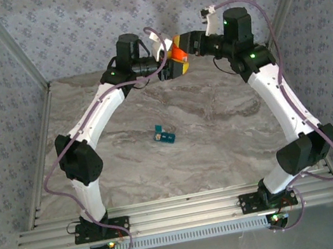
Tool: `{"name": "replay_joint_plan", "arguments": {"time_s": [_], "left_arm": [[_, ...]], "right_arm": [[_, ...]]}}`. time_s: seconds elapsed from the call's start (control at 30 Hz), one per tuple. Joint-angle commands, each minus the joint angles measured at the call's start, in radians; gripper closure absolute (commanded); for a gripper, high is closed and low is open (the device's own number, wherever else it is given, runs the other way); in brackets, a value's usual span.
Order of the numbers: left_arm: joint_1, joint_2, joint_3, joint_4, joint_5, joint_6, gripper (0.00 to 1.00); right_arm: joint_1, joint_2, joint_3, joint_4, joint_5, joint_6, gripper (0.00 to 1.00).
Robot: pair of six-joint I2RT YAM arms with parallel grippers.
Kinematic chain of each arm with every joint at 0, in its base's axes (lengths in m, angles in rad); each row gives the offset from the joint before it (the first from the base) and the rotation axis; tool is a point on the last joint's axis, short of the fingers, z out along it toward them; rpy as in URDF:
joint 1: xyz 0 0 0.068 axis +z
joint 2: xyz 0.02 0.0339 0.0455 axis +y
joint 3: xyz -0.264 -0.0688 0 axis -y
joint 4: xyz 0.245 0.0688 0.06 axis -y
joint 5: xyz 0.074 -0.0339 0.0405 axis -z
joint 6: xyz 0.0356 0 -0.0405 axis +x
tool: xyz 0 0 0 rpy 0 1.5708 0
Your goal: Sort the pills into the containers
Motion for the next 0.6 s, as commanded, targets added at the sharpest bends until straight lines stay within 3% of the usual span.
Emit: {"name": "replay_joint_plan", "arguments": {"time_s": [0.0,0.27,0.4,0.57], "left_arm": [[-0.003,-0.036,0.018,0.138,-0.026,-0.028,1.0],[-0.003,-0.034,0.008,0.115,-0.026,-0.015,1.0],[-0.001,-0.034,0.0,0.106,-0.026,-0.009,1.0],[0.001,-0.034,-0.009,0.095,-0.022,-0.002,1.0]], "right_arm": [[0.019,0.004,-0.013,-0.085,-0.006,0.002,0.62],[-0.026,0.028,0.072,-0.102,-0.053,0.038,0.54],[-0.074,0.03,0.109,-0.099,-0.105,0.044,0.34],[-0.128,0.004,0.111,-0.091,-0.179,0.015,0.22]]}}
